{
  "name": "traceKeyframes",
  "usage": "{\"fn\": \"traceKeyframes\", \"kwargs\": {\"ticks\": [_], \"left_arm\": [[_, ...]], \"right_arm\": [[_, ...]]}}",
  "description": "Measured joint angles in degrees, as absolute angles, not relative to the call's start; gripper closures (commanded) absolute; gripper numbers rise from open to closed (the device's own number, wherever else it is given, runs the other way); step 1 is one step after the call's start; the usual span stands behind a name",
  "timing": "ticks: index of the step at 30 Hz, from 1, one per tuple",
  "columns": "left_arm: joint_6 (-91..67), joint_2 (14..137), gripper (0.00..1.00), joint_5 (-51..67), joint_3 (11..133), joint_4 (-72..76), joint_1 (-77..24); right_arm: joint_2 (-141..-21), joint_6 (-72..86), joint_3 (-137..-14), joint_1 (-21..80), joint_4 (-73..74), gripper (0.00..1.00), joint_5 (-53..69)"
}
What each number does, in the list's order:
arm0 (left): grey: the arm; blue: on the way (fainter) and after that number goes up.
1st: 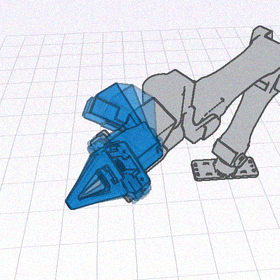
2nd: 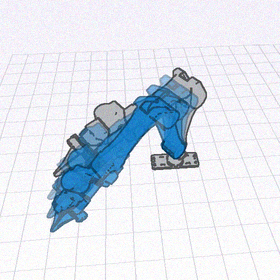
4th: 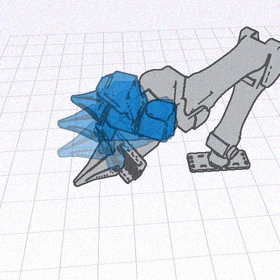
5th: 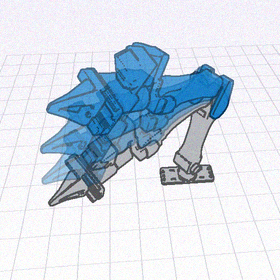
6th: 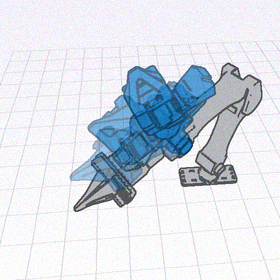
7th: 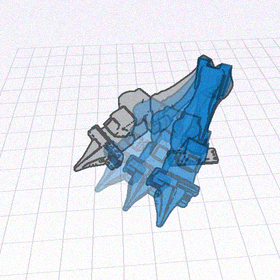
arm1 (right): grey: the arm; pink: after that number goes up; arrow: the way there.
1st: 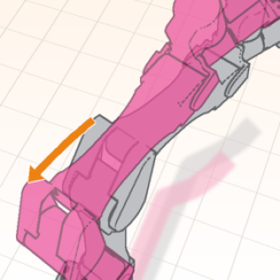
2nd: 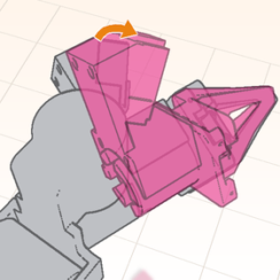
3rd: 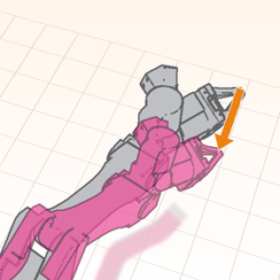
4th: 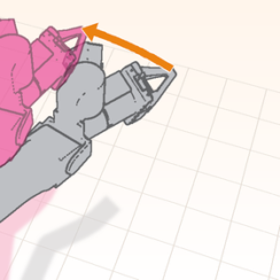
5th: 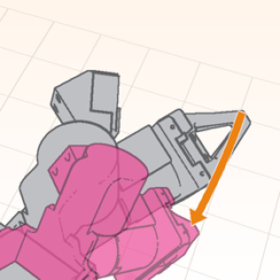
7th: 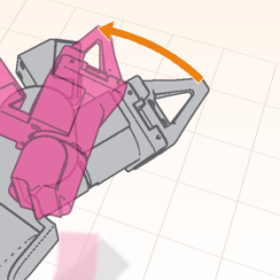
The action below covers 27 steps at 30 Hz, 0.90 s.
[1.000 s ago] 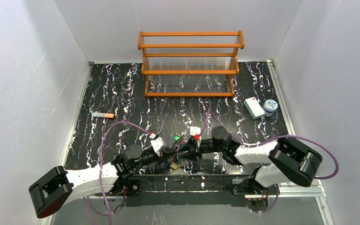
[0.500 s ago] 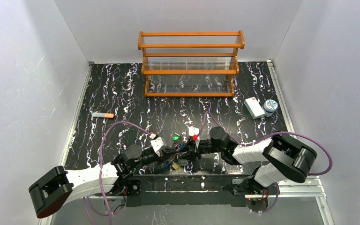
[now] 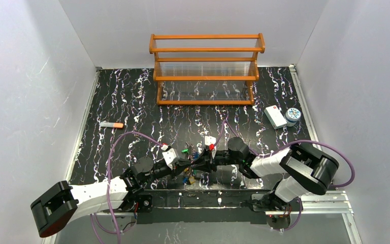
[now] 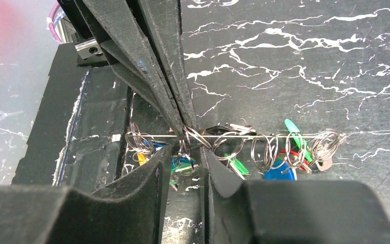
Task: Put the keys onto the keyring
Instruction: Adjust the key on the keyring.
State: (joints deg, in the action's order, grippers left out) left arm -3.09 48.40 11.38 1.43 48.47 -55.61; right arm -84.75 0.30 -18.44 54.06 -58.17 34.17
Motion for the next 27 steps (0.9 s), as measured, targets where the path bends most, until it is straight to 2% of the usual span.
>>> {"fn": "traceKeyframes", "kwargs": {"ticks": [5,10,11,13,15,16,17,22,27], "left_arm": [[-3.2,48.4,1.0,11.5,1.4,48.5,-55.6],[-3.1,48.3,1.0,11.7,1.4,48.5,-55.6],[-3.1,48.3,0.94,11.7,1.4,48.5,-55.6],[-3.2,48.1,0.7,11.4,1.4,48.4,-55.6],[-3.1,47.6,0.54,10.0,1.4,48.4,-55.6],[-3.3,47.0,0.37,9.4,1.4,48.4,-55.6],[-3.3,46.4,0.29,8.9,1.4,48.3,-55.6],[-2.0,43.8,0.29,7.1,2.0,45.3,-55.6],[2.1,44.8,0.4,7.1,5.3,39.2,-55.6]], "right_arm": [[-85.1,1.7,-18.6,54.1,-59.6,0.99,34.4],[-85.2,2.7,-18.6,54.0,-59.8,0.99,34.3],[-85.2,2.7,-18.6,54.0,-59.7,0.99,34.3],[-85.0,2.6,-18.8,54.0,-59.3,0.99,34.3],[-83.9,1.1,-19.9,54.0,-55.6,0.99,34.3],[-83.1,-0.1,-20.9,54.0,-52.4,0.99,34.4],[-82.2,-1.5,-22.1,54.1,-48.6,0.99,34.3],[-78.6,-11.6,-31.3,54.1,-25.9,0.99,33.3],[-78.8,-21.1,-39.4,54.1,-6.0,0.99,30.8]]}}
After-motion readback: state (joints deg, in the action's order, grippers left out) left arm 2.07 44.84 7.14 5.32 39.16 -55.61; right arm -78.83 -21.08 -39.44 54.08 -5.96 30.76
